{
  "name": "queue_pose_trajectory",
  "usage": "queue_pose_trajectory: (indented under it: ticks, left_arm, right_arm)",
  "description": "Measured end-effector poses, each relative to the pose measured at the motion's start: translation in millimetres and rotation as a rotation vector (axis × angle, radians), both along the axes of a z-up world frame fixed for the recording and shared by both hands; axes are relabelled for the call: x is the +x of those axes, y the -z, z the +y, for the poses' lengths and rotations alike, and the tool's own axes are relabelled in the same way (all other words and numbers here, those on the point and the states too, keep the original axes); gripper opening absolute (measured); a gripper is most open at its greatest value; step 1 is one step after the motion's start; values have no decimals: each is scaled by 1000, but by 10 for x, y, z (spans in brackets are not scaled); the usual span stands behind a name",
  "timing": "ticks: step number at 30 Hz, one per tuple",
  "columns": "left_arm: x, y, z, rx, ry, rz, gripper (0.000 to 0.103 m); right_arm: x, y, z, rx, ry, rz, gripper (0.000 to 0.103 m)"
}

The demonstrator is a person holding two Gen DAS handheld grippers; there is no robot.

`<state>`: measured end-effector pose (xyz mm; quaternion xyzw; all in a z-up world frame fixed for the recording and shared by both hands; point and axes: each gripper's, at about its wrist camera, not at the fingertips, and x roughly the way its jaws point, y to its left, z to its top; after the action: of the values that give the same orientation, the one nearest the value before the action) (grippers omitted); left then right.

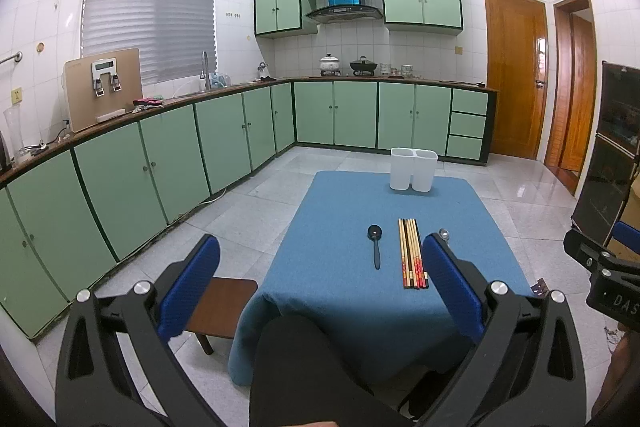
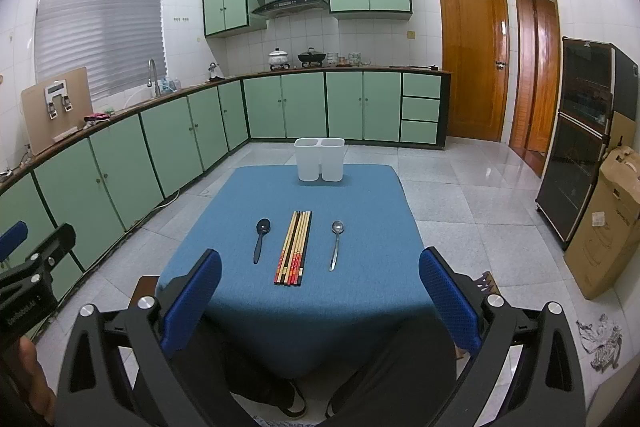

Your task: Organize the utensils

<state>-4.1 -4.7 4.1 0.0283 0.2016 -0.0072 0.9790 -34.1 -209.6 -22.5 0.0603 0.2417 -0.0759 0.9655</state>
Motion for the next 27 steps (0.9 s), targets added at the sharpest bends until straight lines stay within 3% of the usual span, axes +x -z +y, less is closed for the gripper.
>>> queue_pose_trajectory:
  ticks: [27]
  left_arm:
    - [20,108,31,-5,7,4,98]
  right_arm:
    - [-16,-40,-66,-5,0,-4,97]
